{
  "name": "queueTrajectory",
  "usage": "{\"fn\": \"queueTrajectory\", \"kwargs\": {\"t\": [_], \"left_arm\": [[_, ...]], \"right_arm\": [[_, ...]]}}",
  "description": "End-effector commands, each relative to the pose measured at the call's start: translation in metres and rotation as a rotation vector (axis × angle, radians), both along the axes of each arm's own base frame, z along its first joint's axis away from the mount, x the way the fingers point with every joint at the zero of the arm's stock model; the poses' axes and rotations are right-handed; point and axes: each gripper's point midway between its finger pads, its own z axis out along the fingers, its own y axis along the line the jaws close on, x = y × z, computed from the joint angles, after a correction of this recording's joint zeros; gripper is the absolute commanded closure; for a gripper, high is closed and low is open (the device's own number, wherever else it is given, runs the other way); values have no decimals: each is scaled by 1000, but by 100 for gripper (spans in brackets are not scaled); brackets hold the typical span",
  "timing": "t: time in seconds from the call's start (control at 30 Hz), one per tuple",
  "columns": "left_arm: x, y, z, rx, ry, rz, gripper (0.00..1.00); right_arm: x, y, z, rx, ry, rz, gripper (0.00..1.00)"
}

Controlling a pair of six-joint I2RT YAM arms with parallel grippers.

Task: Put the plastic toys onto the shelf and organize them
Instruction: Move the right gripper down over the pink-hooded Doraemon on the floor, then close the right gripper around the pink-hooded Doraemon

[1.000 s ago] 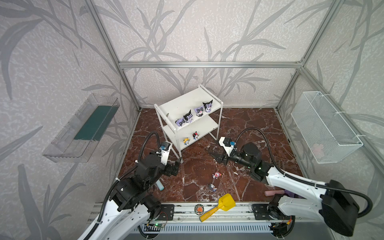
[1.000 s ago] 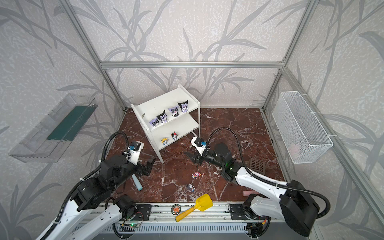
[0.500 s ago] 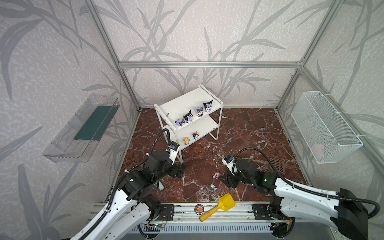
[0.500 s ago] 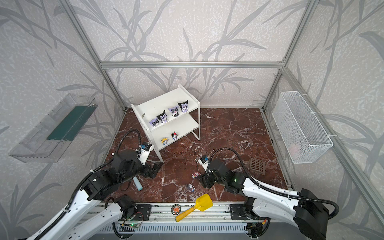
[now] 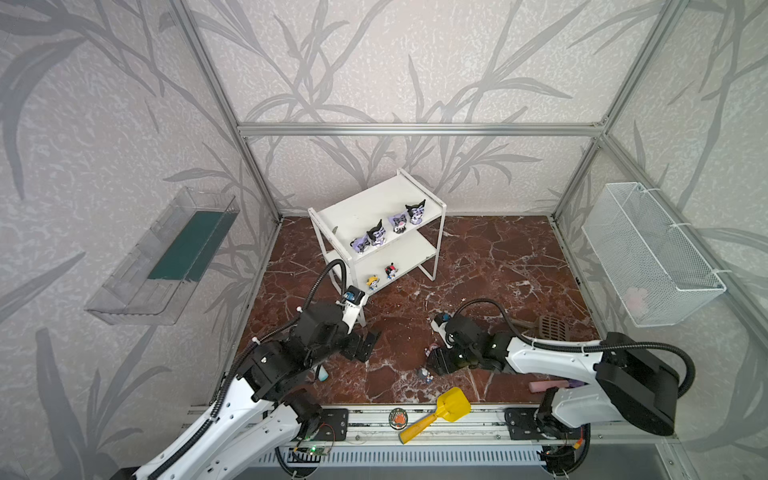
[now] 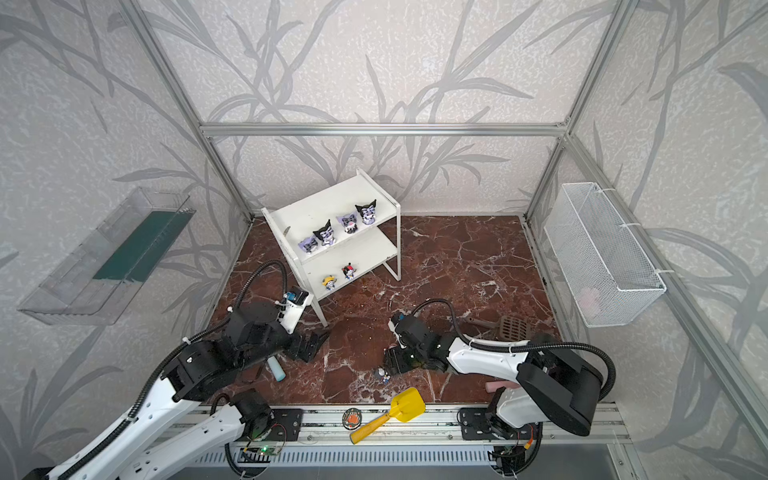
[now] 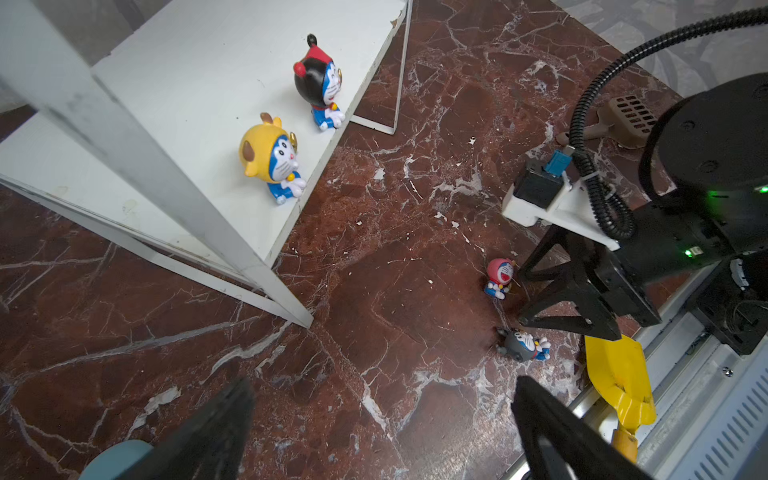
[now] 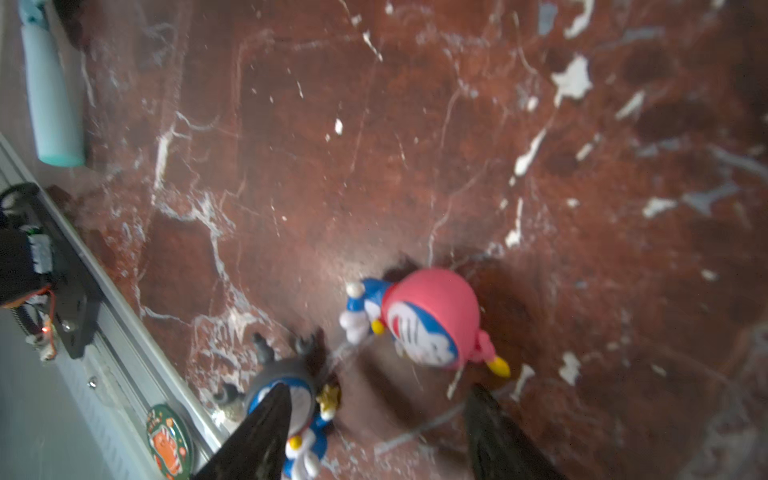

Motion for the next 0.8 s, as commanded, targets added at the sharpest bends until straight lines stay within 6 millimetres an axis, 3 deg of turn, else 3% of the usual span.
{"fn": "queueTrajectory", "kwargs": {"t": [0.0, 0.17, 0.4, 0.77], "left_arm": [[-1, 3, 7, 4, -20, 2, 1], [0, 0, 5, 10, -18, -7, 1], [2, 0, 5, 18, -28, -9, 1], [2, 1, 6, 19, -41, -12, 1]], "right_arm": [[9, 3, -8, 17, 35, -50, 33], [23, 1, -9, 17, 22, -78, 33], [28, 1, -16, 4, 48, -80, 36], [34, -5, -24, -40, 60, -101, 54]]}}
